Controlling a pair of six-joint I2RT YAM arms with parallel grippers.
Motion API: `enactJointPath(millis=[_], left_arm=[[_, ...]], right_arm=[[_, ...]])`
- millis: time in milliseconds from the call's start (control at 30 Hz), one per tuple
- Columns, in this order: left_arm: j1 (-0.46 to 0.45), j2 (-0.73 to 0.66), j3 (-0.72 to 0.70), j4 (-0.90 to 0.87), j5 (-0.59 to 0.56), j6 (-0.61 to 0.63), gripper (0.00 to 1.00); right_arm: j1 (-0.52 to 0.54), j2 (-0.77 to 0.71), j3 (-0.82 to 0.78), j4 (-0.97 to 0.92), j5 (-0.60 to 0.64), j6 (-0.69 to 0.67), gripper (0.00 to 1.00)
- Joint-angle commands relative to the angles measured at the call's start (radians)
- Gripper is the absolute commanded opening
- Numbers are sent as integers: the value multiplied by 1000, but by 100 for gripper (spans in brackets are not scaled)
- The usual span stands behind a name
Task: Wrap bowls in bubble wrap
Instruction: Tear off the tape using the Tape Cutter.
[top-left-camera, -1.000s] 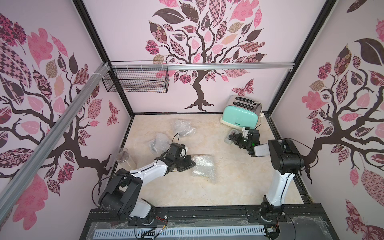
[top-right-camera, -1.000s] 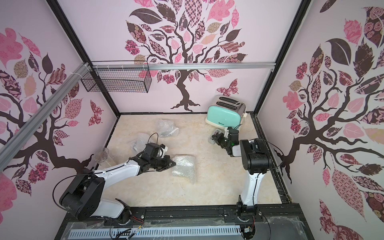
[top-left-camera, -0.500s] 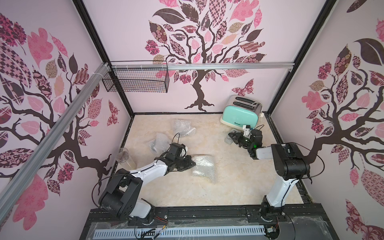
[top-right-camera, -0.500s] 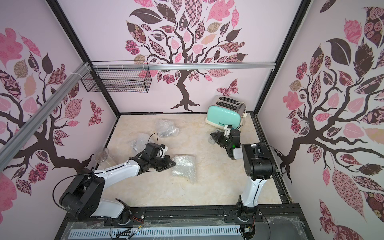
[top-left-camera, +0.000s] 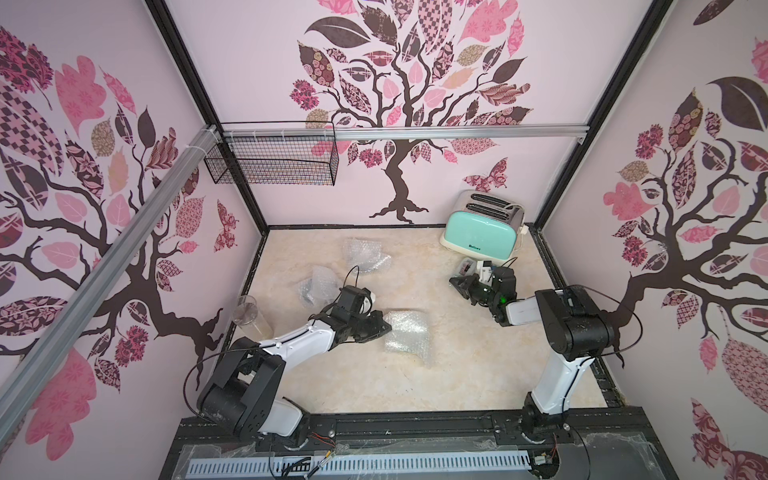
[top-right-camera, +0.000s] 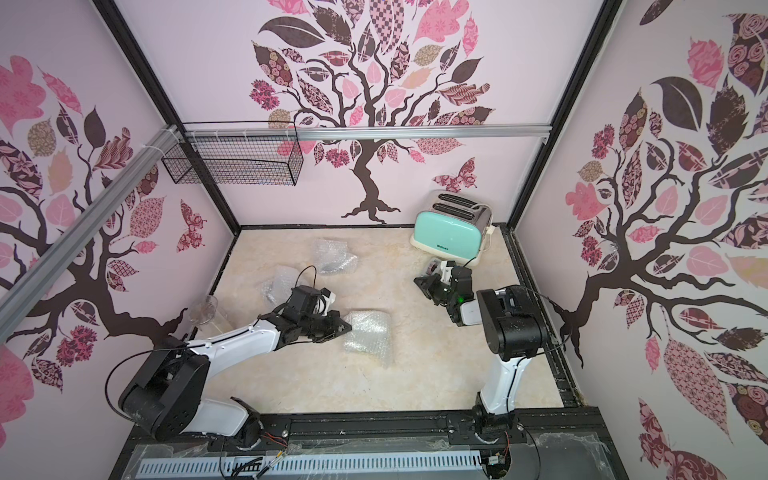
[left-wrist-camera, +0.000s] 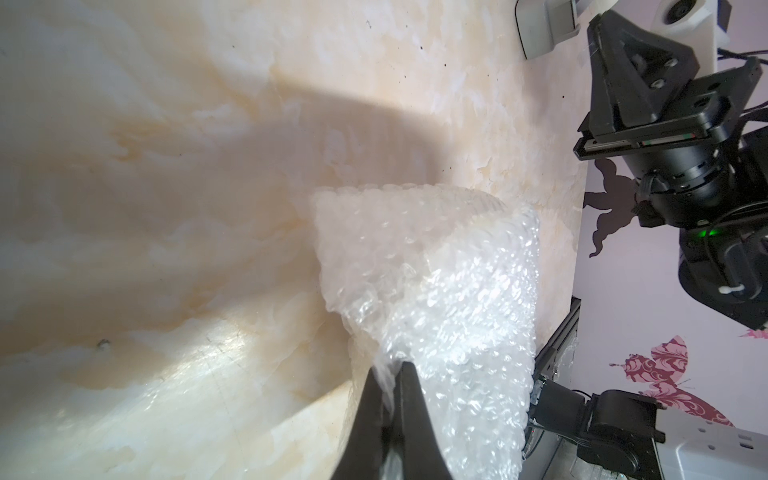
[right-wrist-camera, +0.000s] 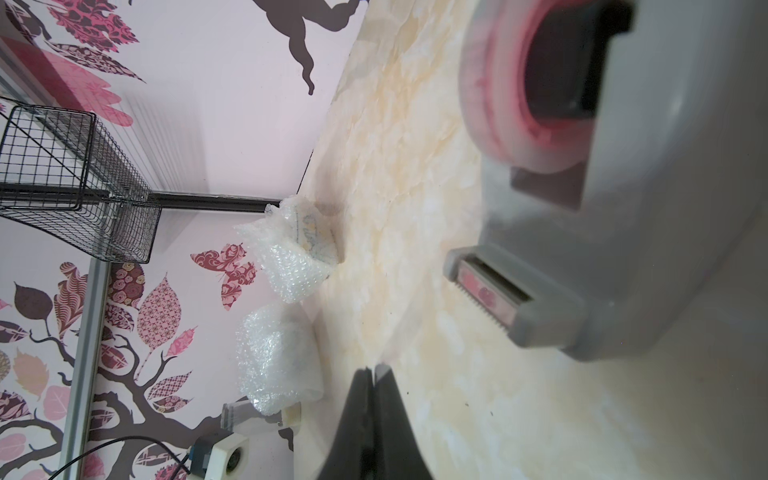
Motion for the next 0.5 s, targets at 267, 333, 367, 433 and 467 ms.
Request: enactJointPath(millis=[267,333,367,433,467], left_arm=[[2,-10,8,-5,14,14,0],[2,-10,8,-5,14,14,0],[3,-10,8,-5,14,14,0],[1,-11,9,-3,15,15,0],[2,-8,8,-3,16,15,0]], right_arm=[[10,18,-23,-67,63,-37,0],[10,27,-17,-95,77,-50,0],[10,34,-12,-112,83,-55,0],[10,48,-6,-143,99,-64,0],[10,57,-3,-153,107,-68,0]])
